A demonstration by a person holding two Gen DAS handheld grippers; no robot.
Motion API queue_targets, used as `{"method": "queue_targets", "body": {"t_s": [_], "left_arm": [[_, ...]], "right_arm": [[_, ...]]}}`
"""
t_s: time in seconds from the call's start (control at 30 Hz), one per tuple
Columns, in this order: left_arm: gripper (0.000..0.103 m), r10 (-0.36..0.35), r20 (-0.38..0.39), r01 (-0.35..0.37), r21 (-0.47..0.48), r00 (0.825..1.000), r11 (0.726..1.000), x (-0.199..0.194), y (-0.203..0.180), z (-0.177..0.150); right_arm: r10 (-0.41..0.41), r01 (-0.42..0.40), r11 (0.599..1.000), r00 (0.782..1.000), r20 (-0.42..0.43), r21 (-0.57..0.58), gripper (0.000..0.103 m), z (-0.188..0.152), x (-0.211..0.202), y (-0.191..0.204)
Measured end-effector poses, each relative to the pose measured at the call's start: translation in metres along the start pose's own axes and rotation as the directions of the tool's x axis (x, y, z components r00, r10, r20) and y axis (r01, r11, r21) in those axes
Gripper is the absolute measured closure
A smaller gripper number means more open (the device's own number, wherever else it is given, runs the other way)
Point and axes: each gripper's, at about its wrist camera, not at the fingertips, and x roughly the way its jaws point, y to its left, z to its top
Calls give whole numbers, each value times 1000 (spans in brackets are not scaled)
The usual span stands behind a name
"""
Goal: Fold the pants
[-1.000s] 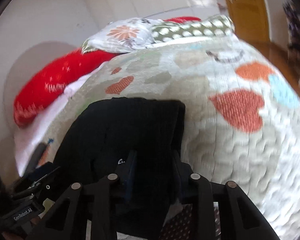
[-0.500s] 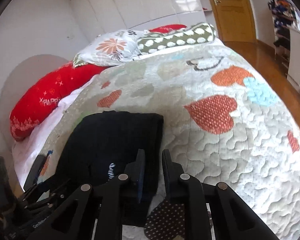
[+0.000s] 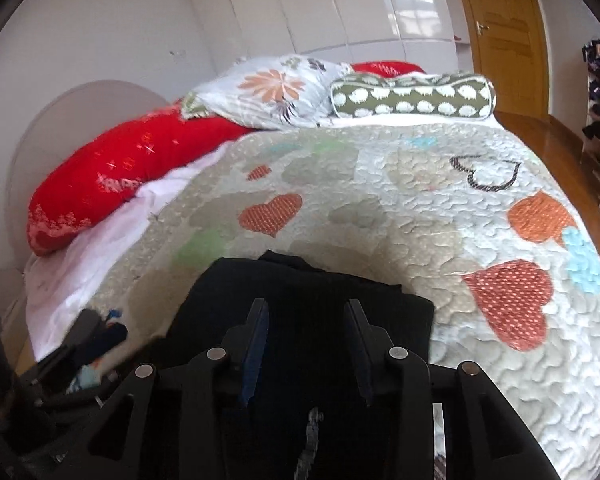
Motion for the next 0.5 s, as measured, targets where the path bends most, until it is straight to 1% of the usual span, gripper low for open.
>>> {"method": "queue_targets", "body": {"t_s": [0.1, 0.13, 0.17, 0.27, 0.37, 0.43, 0.5], "left_arm": [[29, 18, -59, -19, -8, 998, 1000, 24, 3, 4], [29, 14, -84, -15, -13, 996, 1000, 32, 4, 2], [29, 7, -89, -8, -15, 996, 1000, 35, 5, 1], [24, -4, -65, 2, -24, 998, 1000, 35, 8, -5], [24, -23, -43, 22, -12, 999, 1000, 34, 10, -11], [24, -21, -30, 21, 11, 999, 1000, 31, 8, -13], [24, -8, -7, 8, 55, 1000, 998, 29, 4, -14]], "right_arm": [[-33, 33, 999, 999, -27, 2, 66, -2, 15, 0], [-53, 53, 999, 998, -37, -6, 65, -4, 20, -1], [-72, 71, 997, 996, -47, -21, 65, -6, 25, -1], [-92, 91, 994, 996, -16, -62, 65, -14, 28, 1], [-105, 106, 991, 994, 10, -78, 64, -20, 29, 3], [-98, 99, 993, 995, 17, -67, 63, -21, 28, 1], [-83, 84, 995, 996, 22, -50, 63, -21, 29, -2]]}}
